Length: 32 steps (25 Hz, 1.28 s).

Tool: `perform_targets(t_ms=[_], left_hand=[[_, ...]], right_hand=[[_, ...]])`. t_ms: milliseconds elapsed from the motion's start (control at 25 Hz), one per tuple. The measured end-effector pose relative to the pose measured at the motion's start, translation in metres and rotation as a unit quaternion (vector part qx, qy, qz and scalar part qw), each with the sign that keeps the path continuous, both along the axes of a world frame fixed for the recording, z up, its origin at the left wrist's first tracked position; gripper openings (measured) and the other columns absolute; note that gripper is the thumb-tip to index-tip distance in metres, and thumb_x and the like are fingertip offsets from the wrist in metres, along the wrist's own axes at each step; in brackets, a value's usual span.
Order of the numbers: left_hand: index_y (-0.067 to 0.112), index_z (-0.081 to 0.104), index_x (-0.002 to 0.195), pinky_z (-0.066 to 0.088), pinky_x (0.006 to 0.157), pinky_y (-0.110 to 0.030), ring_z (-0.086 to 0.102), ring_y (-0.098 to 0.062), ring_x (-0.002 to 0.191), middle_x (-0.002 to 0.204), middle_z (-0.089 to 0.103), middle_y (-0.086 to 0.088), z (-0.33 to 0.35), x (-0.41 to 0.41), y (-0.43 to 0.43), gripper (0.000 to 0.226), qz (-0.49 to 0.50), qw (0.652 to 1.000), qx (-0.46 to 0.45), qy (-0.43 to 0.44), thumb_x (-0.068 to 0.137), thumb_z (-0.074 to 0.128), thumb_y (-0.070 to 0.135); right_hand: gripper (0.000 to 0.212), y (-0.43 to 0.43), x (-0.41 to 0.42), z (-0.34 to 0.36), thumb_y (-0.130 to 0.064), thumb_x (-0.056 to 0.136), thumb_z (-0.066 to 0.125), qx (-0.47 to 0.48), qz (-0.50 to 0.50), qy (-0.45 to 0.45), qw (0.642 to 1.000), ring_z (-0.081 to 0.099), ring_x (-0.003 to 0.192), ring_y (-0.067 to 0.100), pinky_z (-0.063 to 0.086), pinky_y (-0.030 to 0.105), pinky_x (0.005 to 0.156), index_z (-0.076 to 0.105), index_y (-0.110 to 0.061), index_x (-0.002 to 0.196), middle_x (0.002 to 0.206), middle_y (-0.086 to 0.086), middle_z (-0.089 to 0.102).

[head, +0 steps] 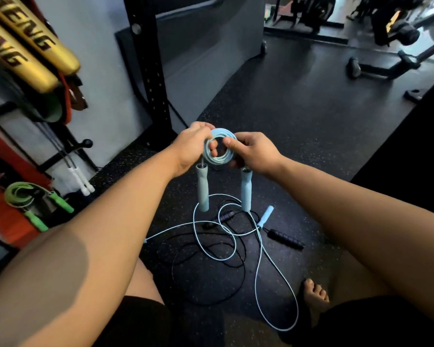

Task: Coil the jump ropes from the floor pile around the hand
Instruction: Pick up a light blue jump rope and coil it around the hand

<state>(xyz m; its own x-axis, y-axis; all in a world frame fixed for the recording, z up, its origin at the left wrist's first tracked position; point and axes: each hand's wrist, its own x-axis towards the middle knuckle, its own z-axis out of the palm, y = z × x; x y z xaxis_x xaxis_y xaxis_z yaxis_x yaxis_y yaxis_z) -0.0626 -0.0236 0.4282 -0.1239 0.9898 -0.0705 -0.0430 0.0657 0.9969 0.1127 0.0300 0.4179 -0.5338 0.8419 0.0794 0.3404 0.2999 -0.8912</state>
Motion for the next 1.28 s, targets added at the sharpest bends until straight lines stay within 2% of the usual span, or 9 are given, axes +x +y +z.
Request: perform_targets(t_ms=[200, 320, 440, 640, 920, 1000, 1080, 1200, 1280], left_hand=[[0.018, 0.047, 0.121, 0.046, 0.066, -0.025, 0.061, -0.008, 0.069, 0.084, 0.06, 0.0, 0.007, -0.043, -0.05, 0.018, 0.021, 0.989, 0.034, 0.145, 0.106, 0.042, 0.009], [0.024, 0.05, 0.117, 0.045, 0.071, -0.032, 0.063, -0.014, 0.08, 0.085, 0.067, 0.002, -0.005, -0.093, -0.095, 0.017, 0.038, 0.977, 0.027, 0.208, 0.107, 0.046, 0.012], [0.03, 0.055, 0.11, 0.048, 0.079, -0.036, 0.066, -0.018, 0.087, 0.089, 0.075, 0.001, -0.036, -0.138, -0.145, 0.021, 0.087, 0.978, -0.01, 0.187, 0.105, 0.053, 0.01], [0.016, 0.061, 0.112, 0.054, 0.072, -0.015, 0.071, -0.009, 0.076, 0.098, 0.074, 0.0, -0.083, -0.194, -0.186, 0.022, 0.226, 0.962, -0.051, 0.145, 0.1, 0.057, -0.002], [0.017, 0.07, 0.115, 0.055, 0.078, -0.021, 0.07, -0.011, 0.084, 0.11, 0.076, -0.008, -0.128, -0.295, -0.173, 0.024, 0.348, 0.914, -0.12, 0.173, 0.097, 0.065, 0.003], [0.017, 0.071, 0.115, 0.058, 0.092, -0.036, 0.072, -0.019, 0.093, 0.111, 0.076, -0.009, -0.141, -0.329, -0.171, 0.023, 0.375, 0.899, -0.134, 0.18, 0.096, 0.067, 0.004], [0.02, 0.072, 0.112, 0.058, 0.094, -0.043, 0.073, -0.023, 0.093, 0.106, 0.077, -0.008, -0.163, -0.354, -0.164, 0.022, 0.42, 0.879, -0.143, 0.175, 0.096, 0.068, 0.005], [0.022, 0.075, 0.115, 0.057, 0.079, -0.034, 0.07, -0.017, 0.079, 0.101, 0.078, -0.006, -0.195, -0.37, -0.145, 0.022, 0.504, 0.837, -0.139, 0.16, 0.097, 0.067, 0.011], [0.021, 0.074, 0.122, 0.054, 0.087, -0.028, 0.07, -0.014, 0.091, 0.108, 0.077, -0.001, -0.211, -0.379, -0.131, 0.026, 0.559, 0.805, -0.122, 0.155, 0.098, 0.065, 0.014]], right_hand=[[0.036, -0.023, -0.048, 0.0, -0.047, 0.096, 0.061, 0.007, 0.022, 0.003, 1.0, 0.065, 0.063, 0.032, 0.055, 0.051, 0.058, 0.073, -0.013, 0.09, 0.077, 0.023, 0.071], [0.029, -0.052, -0.097, -0.015, -0.039, 0.097, 0.063, -0.006, 0.062, 0.013, 0.998, 0.055, 0.053, 0.018, 0.047, 0.033, 0.05, 0.073, -0.015, 0.083, 0.06, 0.008, 0.063], [0.023, -0.081, -0.148, -0.039, -0.035, 0.096, 0.065, -0.039, 0.12, 0.003, 0.992, 0.049, 0.052, 0.011, 0.042, 0.028, 0.052, 0.077, -0.015, 0.092, 0.058, -0.003, 0.057], [0.018, -0.113, -0.235, -0.099, -0.029, 0.097, 0.065, -0.102, 0.167, 0.021, 0.98, 0.051, 0.053, 0.009, 0.043, 0.029, 0.053, 0.078, -0.021, 0.107, 0.06, -0.009, 0.064], [0.019, -0.093, -0.361, -0.146, -0.013, 0.09, 0.073, -0.248, 0.191, 0.102, 0.944, 0.052, 0.05, 0.013, 0.048, 0.032, 0.058, 0.077, -0.013, 0.109, 0.076, 0.008, 0.072], [0.015, -0.086, -0.399, -0.158, -0.016, 0.089, 0.075, -0.248, 0.212, 0.086, 0.941, 0.05, 0.047, 0.013, 0.048, 0.035, 0.062, 0.079, -0.023, 0.101, 0.069, 0.007, 0.068], [0.017, -0.076, -0.432, -0.169, -0.014, 0.091, 0.072, -0.23, 0.227, 0.062, 0.944, 0.053, 0.044, 0.006, 0.049, 0.024, 0.055, 0.077, -0.019, 0.107, 0.068, 0.0, 0.067], [0.027, -0.059, -0.472, -0.187, -0.014, 0.094, 0.069, -0.205, 0.236, 0.028, 0.949, 0.059, 0.049, -0.006, 0.049, 0.015, 0.051, 0.072, -0.01, 0.12, 0.085, -0.001, 0.071], [0.028, -0.05, -0.498, -0.197, -0.017, 0.093, 0.071, -0.178, 0.247, 0.026, 0.952, 0.063, 0.059, -0.004, 0.056, 0.022, 0.062, 0.073, -0.013, 0.12, 0.087, -0.005, 0.072]])
